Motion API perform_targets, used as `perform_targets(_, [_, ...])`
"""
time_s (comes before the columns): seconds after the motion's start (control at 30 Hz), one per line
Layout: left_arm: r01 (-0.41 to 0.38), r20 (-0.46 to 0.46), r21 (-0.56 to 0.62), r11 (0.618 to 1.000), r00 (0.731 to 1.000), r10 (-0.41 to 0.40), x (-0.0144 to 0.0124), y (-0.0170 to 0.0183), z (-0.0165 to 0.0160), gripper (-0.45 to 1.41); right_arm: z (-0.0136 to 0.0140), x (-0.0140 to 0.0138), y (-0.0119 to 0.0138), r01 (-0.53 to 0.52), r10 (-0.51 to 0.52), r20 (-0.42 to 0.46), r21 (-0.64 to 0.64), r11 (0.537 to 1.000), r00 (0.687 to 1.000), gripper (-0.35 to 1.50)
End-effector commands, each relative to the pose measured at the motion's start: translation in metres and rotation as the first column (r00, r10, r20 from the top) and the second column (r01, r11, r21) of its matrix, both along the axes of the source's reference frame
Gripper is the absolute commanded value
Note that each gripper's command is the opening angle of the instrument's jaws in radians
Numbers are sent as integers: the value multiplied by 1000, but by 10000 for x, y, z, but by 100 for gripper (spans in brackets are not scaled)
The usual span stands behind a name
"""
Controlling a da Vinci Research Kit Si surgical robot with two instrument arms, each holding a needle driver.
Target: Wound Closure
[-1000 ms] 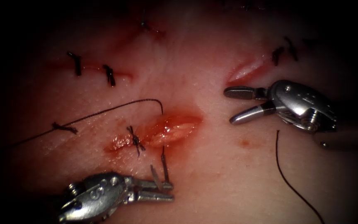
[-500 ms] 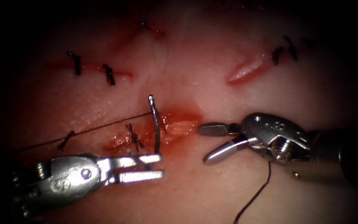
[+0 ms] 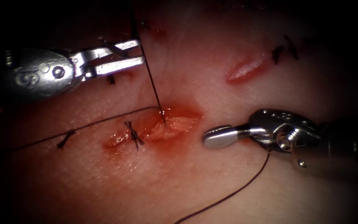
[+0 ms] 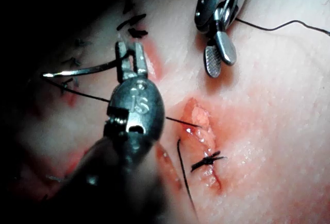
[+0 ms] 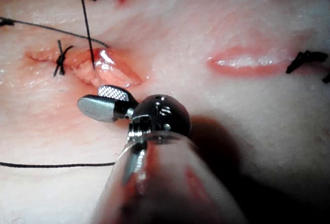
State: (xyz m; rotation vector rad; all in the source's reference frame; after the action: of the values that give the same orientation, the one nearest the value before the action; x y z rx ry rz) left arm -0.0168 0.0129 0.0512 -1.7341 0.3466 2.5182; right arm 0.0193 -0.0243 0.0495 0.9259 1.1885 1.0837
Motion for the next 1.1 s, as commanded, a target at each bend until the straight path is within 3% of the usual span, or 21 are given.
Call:
perform_targets(0.03, [3,-1,-11,1000,1000,-3,-6,5,7,-45,0,9,3,-3,3,-4,18,1000,1000,91])
perform_targets(0.17, [-5,13,-48,999,1000,5,-19,-14,18,-45,-13,7,10,-41,43,-25,86,995,999,125])
perform_targets(0.23, [-9,12,-67,998,1000,10,-27,-30,27,-45,-19,7,12,-54,59,-35,116,992,998,128])
perform_targets(0.43, [-41,-40,-137,990,999,36,-46,-75,66,-45,-36,10,15,-72,79,-27,202,977,997,128])
perform_targets(0.6, [-65,-99,-169,984,994,48,-56,-106,97,-45,-52,12,17,-92,99,-14,261,961,995,111])
perform_targets(0.67, [-75,-127,-194,978,991,51,-61,-118,107,-45,-57,14,19,-127,128,17,273,954,992,116])
perform_targets(1.1, [-148,-275,-373,916,961,43,-78,-147,108,-45,-58,33,29,-292,243,200,270,918,949,128])
